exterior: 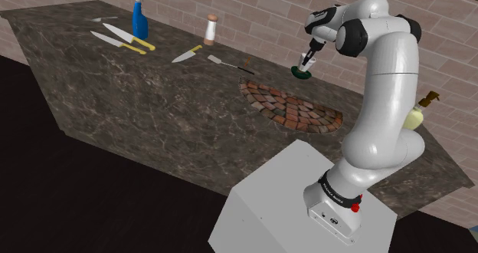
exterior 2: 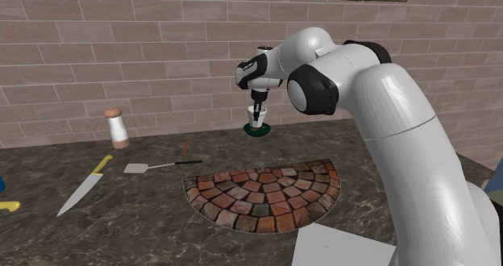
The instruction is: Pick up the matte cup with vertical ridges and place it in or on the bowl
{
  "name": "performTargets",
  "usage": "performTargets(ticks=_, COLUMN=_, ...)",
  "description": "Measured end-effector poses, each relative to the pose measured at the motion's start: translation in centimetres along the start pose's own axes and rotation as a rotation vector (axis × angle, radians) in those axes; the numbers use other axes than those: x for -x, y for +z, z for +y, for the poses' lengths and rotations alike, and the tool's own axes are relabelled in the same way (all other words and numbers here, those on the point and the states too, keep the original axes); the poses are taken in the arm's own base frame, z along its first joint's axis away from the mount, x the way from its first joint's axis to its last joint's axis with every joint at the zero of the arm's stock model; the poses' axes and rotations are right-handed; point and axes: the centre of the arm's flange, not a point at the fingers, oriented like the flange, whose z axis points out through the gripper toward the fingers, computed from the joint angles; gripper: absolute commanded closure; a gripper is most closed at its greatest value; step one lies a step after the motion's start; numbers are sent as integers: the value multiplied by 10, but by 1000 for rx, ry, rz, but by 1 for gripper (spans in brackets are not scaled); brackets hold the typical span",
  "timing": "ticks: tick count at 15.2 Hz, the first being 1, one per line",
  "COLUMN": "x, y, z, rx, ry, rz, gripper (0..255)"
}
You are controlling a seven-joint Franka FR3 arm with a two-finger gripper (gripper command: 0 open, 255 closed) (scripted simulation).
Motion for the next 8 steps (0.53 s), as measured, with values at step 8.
performTargets(ticks=8, x=0, y=-7, z=1, rx=0, ry=0, rz=0, gripper=0)
